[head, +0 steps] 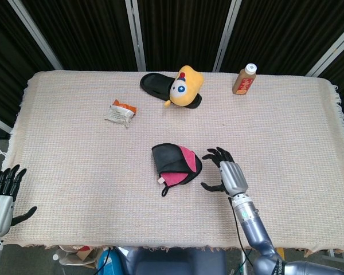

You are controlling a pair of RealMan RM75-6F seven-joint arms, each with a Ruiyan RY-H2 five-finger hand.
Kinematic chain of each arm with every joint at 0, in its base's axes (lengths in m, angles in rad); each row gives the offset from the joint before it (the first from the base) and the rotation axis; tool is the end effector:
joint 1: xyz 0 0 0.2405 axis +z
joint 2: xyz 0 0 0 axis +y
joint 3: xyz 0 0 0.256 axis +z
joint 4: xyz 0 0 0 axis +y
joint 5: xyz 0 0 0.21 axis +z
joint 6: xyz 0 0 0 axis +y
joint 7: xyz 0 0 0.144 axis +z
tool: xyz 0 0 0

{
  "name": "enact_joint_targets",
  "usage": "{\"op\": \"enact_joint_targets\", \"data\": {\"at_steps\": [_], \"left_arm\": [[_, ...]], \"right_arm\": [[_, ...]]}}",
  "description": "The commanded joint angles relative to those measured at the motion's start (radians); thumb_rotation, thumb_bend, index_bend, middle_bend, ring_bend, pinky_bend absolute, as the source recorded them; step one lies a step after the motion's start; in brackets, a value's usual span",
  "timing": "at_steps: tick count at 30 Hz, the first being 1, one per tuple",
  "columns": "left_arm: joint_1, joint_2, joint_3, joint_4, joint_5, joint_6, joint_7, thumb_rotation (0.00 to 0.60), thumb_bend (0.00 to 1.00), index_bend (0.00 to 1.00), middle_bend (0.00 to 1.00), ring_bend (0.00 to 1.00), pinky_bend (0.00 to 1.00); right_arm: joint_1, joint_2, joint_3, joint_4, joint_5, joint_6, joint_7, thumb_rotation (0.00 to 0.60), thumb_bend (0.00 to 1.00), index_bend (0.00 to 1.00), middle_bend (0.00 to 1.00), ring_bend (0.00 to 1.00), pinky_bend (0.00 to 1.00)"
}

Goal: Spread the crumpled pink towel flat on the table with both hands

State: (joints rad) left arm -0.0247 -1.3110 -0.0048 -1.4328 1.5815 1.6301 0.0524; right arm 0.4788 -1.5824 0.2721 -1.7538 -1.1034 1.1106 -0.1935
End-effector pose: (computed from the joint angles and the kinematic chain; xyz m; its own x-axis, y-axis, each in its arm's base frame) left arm -0.3202 0.1527 0.1206 0.4321 -0.0751 0.8987 0.8999 -0.0289 -0.4351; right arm -0.1454 -0.2853 -0.0012 -0.0688 -0.2916 0.9541 -0.9877 -0.1147 -0.1063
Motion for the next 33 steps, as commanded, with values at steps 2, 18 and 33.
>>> {"op": "enact_joint_targets", "data": {"at_steps": [2,18,33], "left_arm": [[0.001,-0.008,-0.003,0.019,-0.009,-0.007,0.003,0.6,0.0,0.0,0.0,0.0,0.0],[0.004,-0.009,-0.011,0.021,-0.021,-0.014,-0.017,0.6,0.0,0.0,0.0,0.0,0.0],[0.008,-0.006,-0.005,0.006,-0.012,-0.013,-0.013,0.6,0.0,0.0,0.0,0.0,0.0]], "right_arm": [[0.037,-0.084,0.021,0.04,0.044,0.02,-0.043,0.6,0.19,0.31,0.17,0.02,0.06],[0.105,-0.269,0.087,0.25,0.059,0.106,-0.054,0.6,0.28,0.59,0.24,0.07,0.09],[0.084,-0.245,0.068,0.219,0.044,0.115,-0.019,0.6,0.57,0.65,0.28,0.09,0.09]]}}
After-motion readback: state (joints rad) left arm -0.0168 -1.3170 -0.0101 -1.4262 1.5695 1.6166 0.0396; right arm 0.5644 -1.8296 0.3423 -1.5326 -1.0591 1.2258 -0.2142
